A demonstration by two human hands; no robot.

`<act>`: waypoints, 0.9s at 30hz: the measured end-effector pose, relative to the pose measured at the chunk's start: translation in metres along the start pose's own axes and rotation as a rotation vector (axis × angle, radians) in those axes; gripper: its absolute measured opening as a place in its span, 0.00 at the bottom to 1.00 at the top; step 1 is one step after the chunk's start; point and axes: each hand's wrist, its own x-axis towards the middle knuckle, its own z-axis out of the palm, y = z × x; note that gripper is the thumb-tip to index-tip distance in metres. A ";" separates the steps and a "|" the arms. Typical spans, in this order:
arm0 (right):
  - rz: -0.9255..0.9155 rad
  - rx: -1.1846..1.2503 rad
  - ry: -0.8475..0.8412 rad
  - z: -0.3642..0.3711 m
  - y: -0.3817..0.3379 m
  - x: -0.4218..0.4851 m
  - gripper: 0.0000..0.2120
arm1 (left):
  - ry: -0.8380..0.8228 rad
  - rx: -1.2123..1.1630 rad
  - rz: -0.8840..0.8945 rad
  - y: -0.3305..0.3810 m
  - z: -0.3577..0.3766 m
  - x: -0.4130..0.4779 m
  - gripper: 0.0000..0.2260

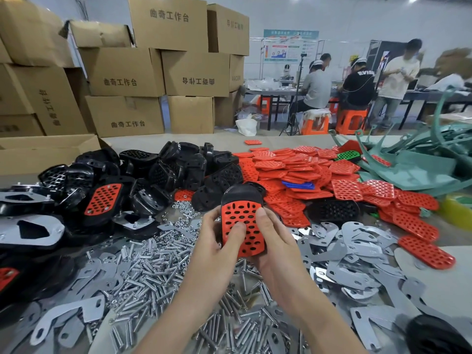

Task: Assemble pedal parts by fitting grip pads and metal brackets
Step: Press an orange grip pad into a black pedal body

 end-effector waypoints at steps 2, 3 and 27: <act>-0.007 -0.003 0.003 0.000 0.000 0.000 0.25 | -0.007 -0.016 -0.004 0.001 0.000 -0.001 0.11; -0.009 -0.002 0.010 0.001 0.001 0.000 0.24 | -0.011 -0.031 -0.006 0.002 0.000 -0.001 0.10; -0.071 -0.311 0.060 0.002 0.008 -0.001 0.13 | 0.110 -0.031 -0.053 0.004 -0.008 0.005 0.08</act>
